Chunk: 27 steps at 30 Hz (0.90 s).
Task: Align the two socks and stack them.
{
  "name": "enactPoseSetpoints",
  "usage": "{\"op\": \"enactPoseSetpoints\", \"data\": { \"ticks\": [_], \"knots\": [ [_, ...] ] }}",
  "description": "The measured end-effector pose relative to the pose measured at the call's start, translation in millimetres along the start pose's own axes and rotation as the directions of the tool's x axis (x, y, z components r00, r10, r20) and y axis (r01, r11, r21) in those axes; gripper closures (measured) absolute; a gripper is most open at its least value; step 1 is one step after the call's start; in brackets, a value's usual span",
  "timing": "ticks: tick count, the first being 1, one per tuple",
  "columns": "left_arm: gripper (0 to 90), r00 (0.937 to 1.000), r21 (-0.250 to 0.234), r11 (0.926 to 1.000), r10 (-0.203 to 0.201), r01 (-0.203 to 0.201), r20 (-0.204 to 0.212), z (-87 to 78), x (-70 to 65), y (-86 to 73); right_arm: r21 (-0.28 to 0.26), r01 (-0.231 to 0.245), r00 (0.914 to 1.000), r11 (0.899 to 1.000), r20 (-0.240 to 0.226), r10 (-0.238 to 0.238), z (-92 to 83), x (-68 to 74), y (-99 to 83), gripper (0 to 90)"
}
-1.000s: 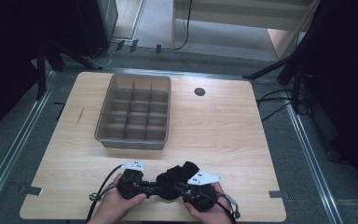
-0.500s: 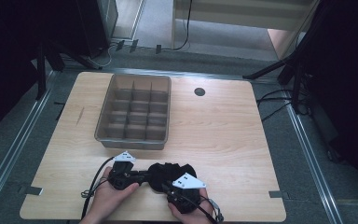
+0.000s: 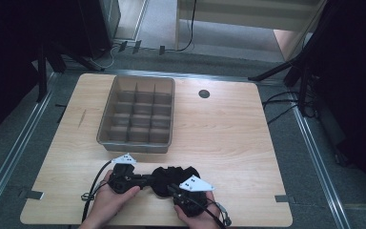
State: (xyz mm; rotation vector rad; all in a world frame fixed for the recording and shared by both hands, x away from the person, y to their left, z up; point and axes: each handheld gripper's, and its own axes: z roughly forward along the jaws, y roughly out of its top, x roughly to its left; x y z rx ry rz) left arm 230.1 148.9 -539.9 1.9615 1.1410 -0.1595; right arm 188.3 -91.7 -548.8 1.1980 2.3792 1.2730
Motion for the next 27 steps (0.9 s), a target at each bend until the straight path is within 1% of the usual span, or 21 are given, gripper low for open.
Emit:
{"op": "enactPoseSetpoints", "data": {
  "ticks": [2,3,6,7,8,9,10,11,12,13,14,15,16,17,18,20,21,22,24,27],
  "knots": [
    [84.2,0.9999,0.031,0.9995,0.0,0.001,-0.013,2.3,1.8,-1.6,-0.004,0.011,0.9999,1.0,0.0,-0.011,0.2,-0.4,-1.8,78.3],
    [84.7,0.9999,0.038,0.9993,-0.001,0.001,-0.015,2.8,3.0,-1.9,0.011,0.021,0.9997,1.0,0.015,-0.021,-2.4,-1.5,-0.9,77.5],
    [84.6,0.9998,0.036,0.9994,0.001,0.0,-0.019,2.9,3.8,-2.1,0.018,0.031,0.9991,0.999,0.028,-0.032,-4.9,-3.3,-1.4,77.5],
    [83.6,0.9998,0.033,0.9994,0.002,-0.002,-0.022,3.0,3.5,-2.4,0.02,0.033,0.999,0.999,0.03,-0.034,-6.2,-4.9,-2.1,76.9],
    [80.1,0.9996,0.027,0.9996,0.007,-0.007,-0.026,2.7,2.9,-2.6,0.021,0.026,0.999,0.999,0.035,-0.027,-7.9,-6.5,-2.3,73.7],
    [75.9,0.9998,0.018,0.9998,0.011,-0.01,-0.019,1.9,2.3,-2.8,0.024,0.019,0.9992,1.0,0.035,-0.02,-10.9,-8.7,-1.9,70.5],
    [71.8,0.9999,0.009,0.9999,0.011,-0.011,0.001,0.4,2.1,-2.8,0.016,0.015,0.9995,1.0,0.027,-0.015,-14.7,-11.8,-1.4,69.2],
    [68.0,0.9999,-0.004,1.0,0.008,-0.008,0.009,-1.0,2.0,-2.8,-0.001,-0.002,0.9997,1.0,0.025,0.002,-19.9,-16.0,-0.6,68.5],
    [64.6,0.9999,-0.01,0.9999,0.005,-0.005,0.009,-2.4,2.0,-2.7,-0.019,-0.022,0.9991,1.0,0.036,0.023,-25.7,-21.5,0.7,67.4],
    [63.6,0.9998,-0.021,0.9998,0.005,-0.005,0.02,-3.6,2.5,-2.8,-0.049,-0.065,0.9947,0.997,0.077,0.069,-35.4,-33.3,2.9,65.6],
    [63.6,0.9996,-0.025,0.9997,0.0,0.001,0.028,-4.2,2.8,-2.8,-0.049,-0.065,0.9947,0.997,0.077,0.069,-35.4,-33.3,2.9,65.6],
    [63.1,0.9997,-0.024,0.9997,-0.003,0.003,0.025,-4.3,2.9,-3.0,-0.063,-0.086,0.9904,0.994,0.103,0.092,-39.8,-41.1,3.6,64.5],
    [63.0,0.9999,-0.021,0.9998,0.001,-0.001,0.016,-4.0,2.9,-3.5,-0.073,-0.109,0.9841,0.991,0.132,0.118,-43.3,-48.4,3.8,63.0],
    [63.5,0.9999,-0.021,0.9998,0.001,-0.001,0.011,-3.4,2.8,-4.1,-0.072,-0.131,0.9742,0.989,0.175,0.142,-46.5,-56.0,3.2,61.1],
    [64.6,0.9999,-0.019,0.9998,0.0,0.0,0.011,-2.9,2.6,-4.4,-0.067,-0.148,0.9677,0.987,0.196,0.158,-47.7,-60.9,2.3,59.2],
    [67.4,1.0,-0.016,0.9999,0.005,-0.005,0.002,-1.9,2.1,-5.7,-0.056,-0.174,0.9623,0.983,0.202,0.182,-47.4,-67.0,0.1,57.4],
    [68.5,1.0,-0.011,0.9999,0.007,-0.007,0.002,-1.5,2.1,-6.2,-0.045,-0.183,0.961,0.982,0.203,0.188,-46.0,-68.6,-1.2,56.7],
    [69.0,1.0,-0.013,0.9999,0.007,-0.007,0.0,-0.4,1.8,-6.9,-0.033,-0.185,0.9615,0.982,0.2,0.188,-43.9,-68.9,-2.3,56.2],
    [69.4,0.9999,-0.008,0.9999,0.012,-0.012,-0.003,1.1,1.4,-7.8,-0.02,-0.18,0.9646,0.983,0.192,0.181,-39.2,-66.9,-3.5,55.4],
    [69.6,0.9996,-0.002,0.9997,0.023,-0.023,-0.014,3.2,0.4,-9.3,-0.015,-0.172,0.9679,0.985,0.184,0.171,-34.7,-62.7,-3.2,54.7]
  ]
}}
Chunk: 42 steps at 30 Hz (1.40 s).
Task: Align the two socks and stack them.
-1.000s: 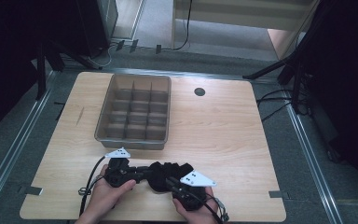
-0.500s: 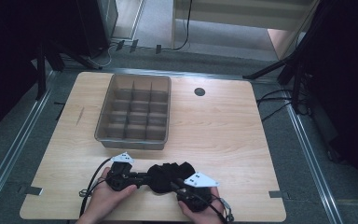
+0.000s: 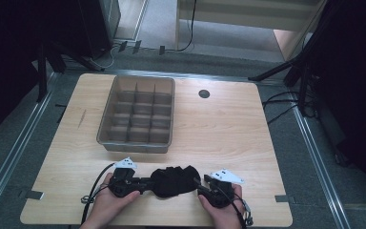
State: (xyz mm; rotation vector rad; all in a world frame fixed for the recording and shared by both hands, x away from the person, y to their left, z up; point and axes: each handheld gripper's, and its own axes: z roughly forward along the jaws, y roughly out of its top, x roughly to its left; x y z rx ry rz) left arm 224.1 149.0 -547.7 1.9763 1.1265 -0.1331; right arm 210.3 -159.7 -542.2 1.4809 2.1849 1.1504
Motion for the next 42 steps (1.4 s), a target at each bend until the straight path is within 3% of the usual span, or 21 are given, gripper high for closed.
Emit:
{"op": "enactPoseSetpoints", "data": {
  "ticks": [5,8,12,19,20,23,30,33,34,35,38,42],
  "knots": [
    [72.2,0.9998,-0.014,0.9998,0.015,-0.015,-0.01,0.1,-1.9,-1.1,0.011,0.036,0.9993,0.999,0.012,-0.036,5.4,6.8,-2.3,57.2],
    [72.8,0.9997,-0.015,0.9997,0.021,-0.021,-0.016,0.2,-2.9,-1.3,0.009,0.077,0.9962,0.997,0.04,-0.078,5.7,8.4,-3.4,68.5],
    [75.8,0.9993,-0.023,0.9994,0.026,-0.027,-0.026,-0.2,-4.1,-1.6,0.01,0.096,0.9952,0.995,0.018,-0.096,4.2,9.3,-4.1,85.4],
    [81.8,0.9993,-0.031,0.9993,0.021,-0.022,-0.03,0.1,-5.5,-2.4,-0.065,0.119,0.9926,0.991,-0.015,-0.121,-11.3,19.9,5.2,87.3],
    [82.6,0.9994,-0.033,0.9993,0.018,-0.019,-0.031,0.2,-5.8,-2.4,-0.093,0.135,0.9899,0.986,-0.029,-0.139,-17.1,26.2,10.4,87.2],
    [83.1,0.9994,-0.034,0.9993,0.013,-0.014,-0.032,0.1,-6.7,-2.4,-0.111,0.163,0.9842,0.98,-0.051,-0.17,-20.7,34.6,15.1,87.2],
    [86.5,0.9991,-0.045,0.999,0.0,-0.002,-0.043,2.9,-10.5,-3.7,-0.134,0.271,0.9474,0.953,-0.138,-0.289,-9.6,77.0,24.1,87.5],
    [87.2,0.9987,-0.049,0.9988,-0.003,0.0,-0.051,3.8,-11.9,-4.5,-0.125,0.311,0.9284,0.942,-0.172,-0.329,0.9,92.9,23.8,87.6],
    [87.4,0.9987,-0.05,0.9987,-0.004,0.002,-0.051,3.9,-11.9,-4.8,-0.118,0.328,0.917,0.937,-0.198,-0.346,5.9,100.1,21.5,86.7],
    [87.4,0.9987,-0.052,0.9987,-0.005,0.002,-0.05,4.0,-11.8,-5.1,-0.118,0.328,0.917,0.937,-0.198,-0.346,5.9,100.1,21.5,86.7],
    [87.4,0.9991,-0.051,0.9987,-0.006,0.004,-0.043,3.4,-10.9,-5.2,-0.084,0.329,0.8959,0.941,-0.287,-0.339,9.7,100.4,19.1,74.2],
    [87.2,0.9991,-0.055,0.9985,-0.006,0.003,-0.043,3.4,-11.5,-5.4,-0.084,0.337,0.8689,0.938,-0.356,-0.344,2.5,92.8,18.9,64.5]
  ]
}}
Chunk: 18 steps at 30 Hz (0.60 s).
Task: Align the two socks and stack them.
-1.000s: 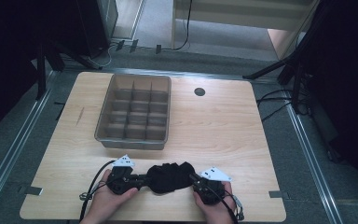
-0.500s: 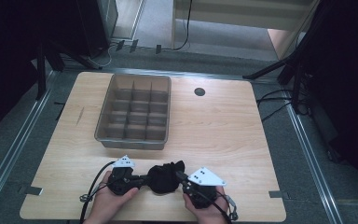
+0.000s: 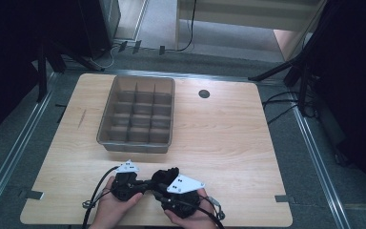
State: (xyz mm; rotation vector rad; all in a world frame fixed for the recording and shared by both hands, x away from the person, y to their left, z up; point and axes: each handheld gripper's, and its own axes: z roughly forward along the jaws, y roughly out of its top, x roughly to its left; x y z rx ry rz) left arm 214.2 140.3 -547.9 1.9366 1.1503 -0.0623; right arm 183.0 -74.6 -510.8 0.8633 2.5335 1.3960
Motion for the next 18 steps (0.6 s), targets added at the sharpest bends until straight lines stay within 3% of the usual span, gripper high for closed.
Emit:
{"op": "enactPoseSetpoints", "data": {
  "ticks": [2,6,9,11,15,16,18],
  "knots": [
    [86.8,1.0,0.0,1.0,0.0,0.0,0.003,-0.4,-0.1,0.2,-0.024,-0.004,0.9999,1.0,-0.01,0.004,-10.0,-3.9,-0.8,62.8],
    [84.6,0.9999,-0.007,1.0,-0.003,0.003,0.01,-2.0,-0.2,0.4,-0.065,-0.054,0.9966,0.996,0.059,0.058,-29.0,-20.2,-4.1,64.1],
    [83.2,0.9996,-0.022,0.9997,-0.01,0.011,0.027,-5.2,0.3,1.0,-0.091,-0.093,0.9838,0.992,0.145,0.105,-33.4,-28.7,-6.3,68.1],
    [82.7,0.9994,-0.026,0.9995,-0.016,0.017,0.032,-6.5,0.5,1.3,-0.099,-0.118,0.9746,0.988,0.18,0.134,-29.7,-30.5,-6.9,67.9],
    [81.4,0.9972,-0.048,0.9988,-0.009,0.012,0.074,-9.3,-1.7,1.8,-0.1,-0.158,0.9787,0.982,0.116,0.169,-20.8,-24.1,-4.7,55.8],
    [81.5,0.9961,-0.041,0.9992,0.003,0.0,0.088,-9.7,-3.1,2.2,-0.105,-0.174,0.9768,0.979,0.107,0.185,-20.0,-22.7,-3.9,51.8],
    [80.7,0.9942,-0.011,0.9998,0.016,-0.015,0.106,-7.2,-5.2,2.4,-0.112,-0.238,0.9634,0.965,0.099,0.249,-16.3,-21.2,-2.4,45.6]
  ]
}}
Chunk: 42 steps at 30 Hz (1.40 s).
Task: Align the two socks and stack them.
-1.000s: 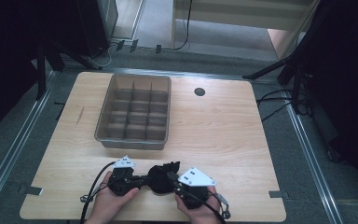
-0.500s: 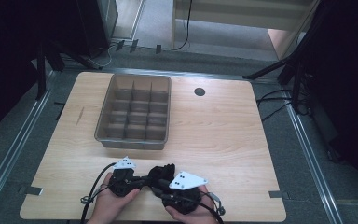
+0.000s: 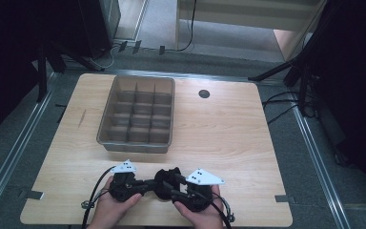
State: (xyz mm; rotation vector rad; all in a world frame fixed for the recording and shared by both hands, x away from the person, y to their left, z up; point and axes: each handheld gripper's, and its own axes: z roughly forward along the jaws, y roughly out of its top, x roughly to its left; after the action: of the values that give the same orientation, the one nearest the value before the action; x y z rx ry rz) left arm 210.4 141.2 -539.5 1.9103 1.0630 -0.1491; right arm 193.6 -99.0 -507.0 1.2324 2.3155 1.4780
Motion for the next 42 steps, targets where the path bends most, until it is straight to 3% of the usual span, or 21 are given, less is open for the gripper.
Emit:
{"op": "enactPoseSetpoints", "data": {
  "ticks": [2,3,5,6,9,12,14,16,19,20,22,25,28,30,32,36,37,40,42],
  "knots": [
    [80.0,0.9998,0.03,0.9994,0.018,-0.018,-0.002,5.1,-2.9,-1.7,0.033,-0.021,0.9988,0.999,0.044,0.02,7.8,-0.2,-2.5,47.8],
    [80.9,0.9997,0.039,0.9989,0.024,-0.024,-0.004,7.3,-4.2,-2.3,0.057,-0.031,0.9962,0.998,0.083,0.026,12.9,-1.9,-7.3,64.2],
    [81.2,0.9996,0.042,0.9988,0.028,-0.027,-0.005,8.1,-4.6,-2.5,0.057,-0.028,0.9966,0.998,0.079,0.024,13.4,-2.2,-9.1,68.7],
    [82.3,0.9997,0.047,0.9987,0.022,-0.021,-0.012,9.1,-3.8,-2.7,0.05,0.015,0.997,0.999,0.075,-0.019,11.2,-0.4,-11.3,81.7],
    [83.6,0.9996,0.054,0.9985,0.014,-0.012,-0.024,10.6,-1.4,-3.4,0.038,0.045,0.997,0.998,0.061,-0.047,7.0,1.3,-9.9,84.4],
    [86.1,0.9988,0.049,0.9987,-0.007,0.009,-0.048,13.9,-1.8,-4.9,0.027,0.095,0.9955,0.995,-0.011,-0.094,1.3,4.8,-7.2,84.8],
    [86.8,0.9981,0.039,0.9992,-0.006,0.009,-0.062,14.4,-4.3,-5.1,0.101,0.149,0.9884,0.984,-0.044,-0.145,6.3,8.4,-9.3,84.8],
    [87.3,0.9978,0.034,0.9994,-0.008,0.01,-0.065,14.6,-5.9,-5.2,0.148,0.2,0.9797,0.969,-0.021,-0.199,13.3,11.2,-15.0,84.8],
    [86.7,0.998,0.041,0.9989,-0.018,0.02,-0.061,14.8,-5.1,-5.1,0.166,0.206,0.9784,0.964,-0.019,-0.206,19.9,11.4,-19.5,84.4],
    [84.6,0.9979,0.039,0.9989,-0.023,0.025,-0.06,14.0,-4.2,-4.7,0.176,0.219,0.9752,0.96,-0.01,-0.221,21.7,11.7,-20.3,82.0],
    [76.0,0.9975,0.015,0.9991,-0.037,0.038,-0.061,9.7,-1.8,-3.3,0.195,0.227,0.9738,0.954,-0.036,-0.225,24.8,10.0,-21.6,68.9],
    [67.7,0.9965,-0.027,0.9977,-0.064,0.062,-0.055,-0.9,2.0,0.5,0.192,0.235,0.9719,0.953,-0.061,-0.227,24.6,11.0,-21.7,55.3],
    [63.4,0.9948,-0.083,0.9929,-0.09,0.085,-0.047,-12.8,5.7,5.0,0.158,0.259,0.9643,0.953,-0.097,-0.246,16.6,13.8,-17.5,50.3],
    [59.7,0.9936,-0.119,0.9884,-0.101,0.094,-0.051,-18.1,4.3,8.1,0.126,0.256,0.9623,0.958,-0.127,-0.24,8.2,12.3,-13.6,50.0],
    [54.5,0.9937,-0.132,0.9874,-0.095,0.086,-0.06,-19.6,-0.6,10.7,0.112,0.252,0.9624,0.961,-0.133,-0.237,1.8,9.6,-11.7,55.7],
    [42.6,0.9936,-0.158,0.9844,-0.088,0.076,-0.07,-15.5,-16.9,16.3,0.131,0.228,0.9694,0.965,-0.122,-0.213,3.4,5.4,-16.6,62.8],
    [40.1,0.9925,-0.155,0.984,-0.1,0.088,-0.07,-11.7,-19.6,17.5,0.149,0.244,0.9662,0.958,-0.124,-0.226,6.9,7.4,-19.2,62.1],
    [36.7,0.9876,-0.126,0.9874,-0.109,0.095,-0.113,-2.2,-20.3,17.1,0.196,0.323,0.9453,0.926,-0.118,-0.304,18.0,18.9,-27.3,59.5],
    [39.4,0.9831,-0.105,0.9896,-0.113,0.099,-0.144,3.9,-18.2,15.1,0.202,0.338,0.9399,0.919,-0.125,-0.318,22.7,22.5,-30.8,59.5]
  ]
}}
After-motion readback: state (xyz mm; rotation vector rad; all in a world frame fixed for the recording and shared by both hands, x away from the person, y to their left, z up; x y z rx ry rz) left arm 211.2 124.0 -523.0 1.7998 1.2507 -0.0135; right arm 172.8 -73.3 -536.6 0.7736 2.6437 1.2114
